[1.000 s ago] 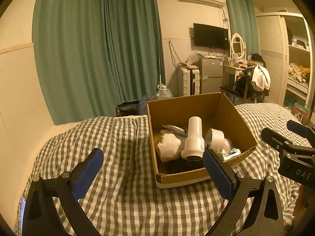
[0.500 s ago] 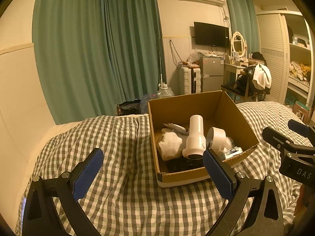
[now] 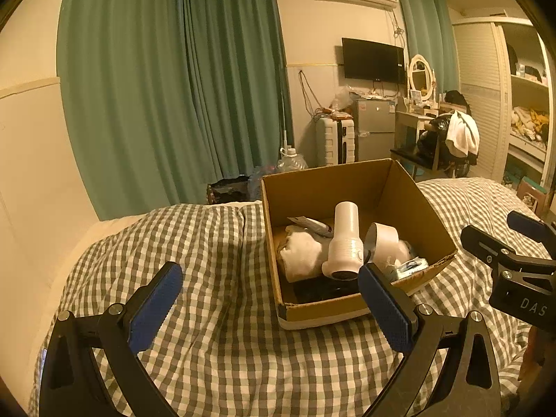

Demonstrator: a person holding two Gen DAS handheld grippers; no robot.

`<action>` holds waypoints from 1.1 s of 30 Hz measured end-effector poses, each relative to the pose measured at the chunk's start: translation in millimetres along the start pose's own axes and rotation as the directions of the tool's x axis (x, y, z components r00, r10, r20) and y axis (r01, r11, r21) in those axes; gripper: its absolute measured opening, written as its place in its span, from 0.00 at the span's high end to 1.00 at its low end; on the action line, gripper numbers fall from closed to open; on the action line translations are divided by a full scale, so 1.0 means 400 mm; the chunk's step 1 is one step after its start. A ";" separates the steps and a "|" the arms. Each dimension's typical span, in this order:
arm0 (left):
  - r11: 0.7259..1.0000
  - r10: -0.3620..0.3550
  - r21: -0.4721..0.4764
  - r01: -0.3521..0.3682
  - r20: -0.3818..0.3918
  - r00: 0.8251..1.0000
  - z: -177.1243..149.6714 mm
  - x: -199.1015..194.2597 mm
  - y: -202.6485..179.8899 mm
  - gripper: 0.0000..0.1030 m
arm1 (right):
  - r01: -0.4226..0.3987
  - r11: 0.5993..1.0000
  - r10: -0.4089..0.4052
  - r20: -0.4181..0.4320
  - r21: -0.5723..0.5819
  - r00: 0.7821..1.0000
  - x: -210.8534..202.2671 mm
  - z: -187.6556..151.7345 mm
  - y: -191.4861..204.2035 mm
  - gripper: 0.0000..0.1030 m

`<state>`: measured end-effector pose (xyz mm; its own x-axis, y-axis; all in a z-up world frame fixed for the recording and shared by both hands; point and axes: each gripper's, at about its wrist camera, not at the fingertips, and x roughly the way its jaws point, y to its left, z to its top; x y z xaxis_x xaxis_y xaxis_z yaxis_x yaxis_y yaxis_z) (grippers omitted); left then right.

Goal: Organize objects

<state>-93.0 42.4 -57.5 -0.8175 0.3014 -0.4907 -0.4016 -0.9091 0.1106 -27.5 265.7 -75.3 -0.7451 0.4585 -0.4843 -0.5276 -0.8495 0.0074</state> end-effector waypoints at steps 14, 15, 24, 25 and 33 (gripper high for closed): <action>0.999 0.019 -0.040 -0.019 0.004 1.000 0.002 -0.006 0.014 0.00 | 0.004 1.000 -0.004 0.003 -0.005 1.000 0.002 -0.002 0.001 0.07; 0.999 0.018 -0.039 -0.018 0.005 1.000 0.002 -0.005 0.014 0.00 | 0.004 1.000 -0.004 0.002 -0.005 1.000 0.002 -0.003 0.001 0.07; 1.000 0.026 -0.015 -0.025 0.016 1.000 0.000 -0.014 0.005 0.00 | 0.003 1.000 -0.003 0.003 -0.005 1.000 0.002 -0.002 0.001 0.07; 1.000 0.026 -0.015 -0.026 0.016 1.000 0.000 -0.015 0.005 0.00 | 0.003 1.000 -0.003 0.003 -0.005 1.000 0.002 -0.002 0.001 0.07; 1.000 0.027 -0.014 -0.026 0.016 1.000 -0.001 -0.016 0.004 0.00 | 0.003 1.000 -0.003 0.003 -0.005 1.000 0.003 -0.002 0.002 0.07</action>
<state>-88.2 39.0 -54.4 -0.8344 0.2816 -0.4738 -0.3739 -0.9208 0.1112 -28.6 265.3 -76.7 -0.7446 0.4623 -0.4816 -0.5279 -0.8493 0.0009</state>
